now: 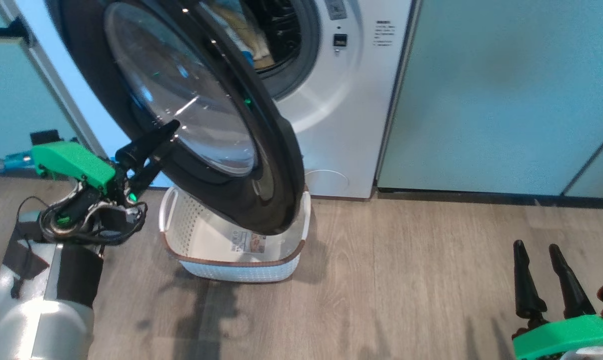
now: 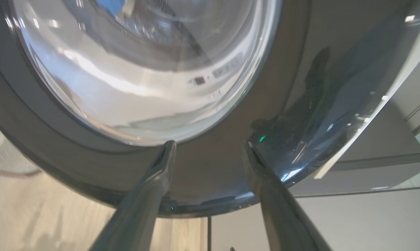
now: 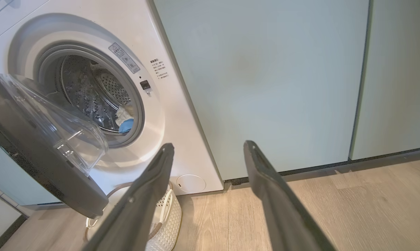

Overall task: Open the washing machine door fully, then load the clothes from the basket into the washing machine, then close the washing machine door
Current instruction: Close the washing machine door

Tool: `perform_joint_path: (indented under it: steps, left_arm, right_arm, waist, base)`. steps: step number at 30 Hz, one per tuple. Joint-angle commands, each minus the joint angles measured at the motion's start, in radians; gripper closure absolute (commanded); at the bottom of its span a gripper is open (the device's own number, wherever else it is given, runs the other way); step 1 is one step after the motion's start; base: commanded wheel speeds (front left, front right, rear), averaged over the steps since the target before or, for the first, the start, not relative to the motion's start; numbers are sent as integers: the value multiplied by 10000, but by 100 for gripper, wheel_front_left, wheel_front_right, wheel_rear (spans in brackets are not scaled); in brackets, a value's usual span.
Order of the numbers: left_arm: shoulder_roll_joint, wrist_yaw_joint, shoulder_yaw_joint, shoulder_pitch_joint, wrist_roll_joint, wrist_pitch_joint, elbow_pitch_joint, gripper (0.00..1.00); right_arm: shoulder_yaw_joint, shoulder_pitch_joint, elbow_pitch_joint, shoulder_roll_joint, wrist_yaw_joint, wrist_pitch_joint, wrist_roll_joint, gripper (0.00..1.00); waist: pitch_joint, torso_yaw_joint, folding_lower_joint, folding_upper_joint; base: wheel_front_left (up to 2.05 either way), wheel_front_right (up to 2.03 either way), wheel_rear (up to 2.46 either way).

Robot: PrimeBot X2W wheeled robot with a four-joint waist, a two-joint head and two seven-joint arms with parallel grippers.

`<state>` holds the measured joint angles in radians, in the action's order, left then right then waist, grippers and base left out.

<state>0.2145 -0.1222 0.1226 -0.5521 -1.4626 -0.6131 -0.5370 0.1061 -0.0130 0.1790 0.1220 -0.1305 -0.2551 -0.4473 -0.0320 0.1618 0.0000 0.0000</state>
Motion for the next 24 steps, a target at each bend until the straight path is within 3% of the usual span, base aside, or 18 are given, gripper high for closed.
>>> perform_joint_path:
  steps: [1,11,24]
  left_arm:
    - [519,-82,287,-254,99,72,417,0]
    - [1244,-83,-818,872,2151,3093,1986,0]
    - [2457,-84,-3046,2509,3851,8030,1534,0]
  right_arm:
    - [189,368,-338,87,-2,-67,62,0]
    - [165,347,-350,-33,-2,-67,55,0]
    - [121,284,-368,-39,-2,-67,31,0]
  waist:
    - [31,-103,0,0]
    - [75,-599,0,0]
    - [122,-810,0,0]
  base:
    - [0,0,0]
    - [0,0,0]
    - [0,0,0]
